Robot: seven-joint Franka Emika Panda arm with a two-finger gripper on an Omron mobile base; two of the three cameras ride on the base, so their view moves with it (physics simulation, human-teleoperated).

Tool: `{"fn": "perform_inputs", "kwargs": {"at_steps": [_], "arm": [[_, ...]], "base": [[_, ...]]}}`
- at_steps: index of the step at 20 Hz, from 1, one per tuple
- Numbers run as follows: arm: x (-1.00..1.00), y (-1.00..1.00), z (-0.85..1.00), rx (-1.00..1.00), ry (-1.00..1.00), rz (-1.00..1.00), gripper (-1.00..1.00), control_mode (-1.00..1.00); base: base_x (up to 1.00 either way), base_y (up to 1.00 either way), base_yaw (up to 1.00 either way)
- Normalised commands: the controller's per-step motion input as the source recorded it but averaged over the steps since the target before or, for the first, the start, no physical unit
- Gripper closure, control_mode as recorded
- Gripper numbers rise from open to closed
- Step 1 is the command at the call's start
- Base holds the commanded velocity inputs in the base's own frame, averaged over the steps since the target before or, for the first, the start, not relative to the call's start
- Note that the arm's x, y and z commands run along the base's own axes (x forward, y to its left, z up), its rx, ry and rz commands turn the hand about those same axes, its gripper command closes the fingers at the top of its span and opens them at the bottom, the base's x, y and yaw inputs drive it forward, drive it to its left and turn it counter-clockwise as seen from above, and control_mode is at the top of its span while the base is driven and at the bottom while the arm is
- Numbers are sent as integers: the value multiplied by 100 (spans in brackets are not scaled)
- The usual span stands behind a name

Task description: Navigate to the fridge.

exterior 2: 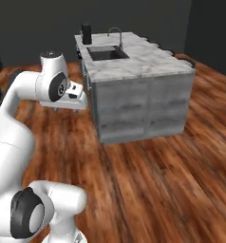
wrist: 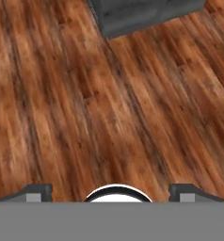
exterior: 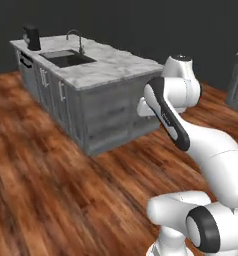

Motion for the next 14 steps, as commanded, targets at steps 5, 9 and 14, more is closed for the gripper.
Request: {"fn": "perform_inputs", "kwargs": {"at_steps": [5,9,14], "arm": [[0,0,0,0,0,0,-100,100],[0,0,0,0,0,0,-100,100],[0,0,0,0,0,0,-100,100]], "base": [[72,-42,-58],[77,-44,-51],[79,-47,-42]]}}
